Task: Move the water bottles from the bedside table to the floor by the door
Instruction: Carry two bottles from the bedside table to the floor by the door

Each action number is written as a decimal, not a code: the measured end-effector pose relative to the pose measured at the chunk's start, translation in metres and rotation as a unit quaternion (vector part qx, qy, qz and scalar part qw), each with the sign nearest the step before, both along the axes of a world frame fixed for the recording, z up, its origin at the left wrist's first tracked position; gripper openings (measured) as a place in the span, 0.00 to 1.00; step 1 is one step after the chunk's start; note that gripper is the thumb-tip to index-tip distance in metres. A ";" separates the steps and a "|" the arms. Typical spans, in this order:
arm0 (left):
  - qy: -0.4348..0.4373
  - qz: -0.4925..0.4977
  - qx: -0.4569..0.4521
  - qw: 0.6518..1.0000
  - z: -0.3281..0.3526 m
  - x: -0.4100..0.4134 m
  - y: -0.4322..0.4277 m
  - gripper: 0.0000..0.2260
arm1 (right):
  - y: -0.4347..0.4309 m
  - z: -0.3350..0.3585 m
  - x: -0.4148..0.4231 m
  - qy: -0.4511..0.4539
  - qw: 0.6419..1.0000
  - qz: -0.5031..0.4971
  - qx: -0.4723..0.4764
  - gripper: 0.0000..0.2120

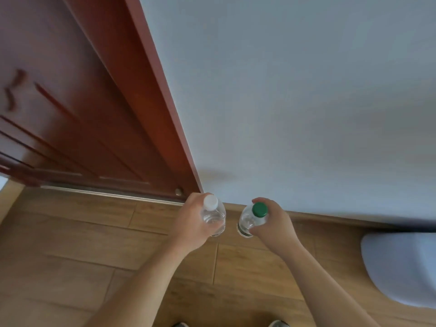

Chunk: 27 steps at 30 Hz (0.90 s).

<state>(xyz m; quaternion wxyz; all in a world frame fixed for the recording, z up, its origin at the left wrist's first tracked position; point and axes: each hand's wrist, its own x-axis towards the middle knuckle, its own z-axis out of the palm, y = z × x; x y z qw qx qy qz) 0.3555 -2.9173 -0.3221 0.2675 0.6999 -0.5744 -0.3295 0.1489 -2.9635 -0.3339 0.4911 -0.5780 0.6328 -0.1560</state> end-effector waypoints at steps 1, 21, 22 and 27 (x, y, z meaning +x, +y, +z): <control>0.003 0.004 0.004 1.000 -0.026 0.000 -0.001 0.22 | -0.001 -0.025 0.003 0.001 1.000 0.000 0.002 0.30; -0.022 0.033 -0.028 0.999 -0.235 0.013 -0.016 0.29 | -0.004 -0.219 0.027 0.020 1.000 -0.002 0.008 0.29; -0.023 0.037 -0.023 0.999 -0.240 0.014 -0.015 0.25 | -0.004 -0.222 0.029 0.022 1.000 0.003 0.004 0.29; -0.015 0.052 -0.023 0.998 -0.263 0.020 -0.015 0.22 | -0.004 -0.230 0.036 0.038 0.999 0.029 -0.017 0.31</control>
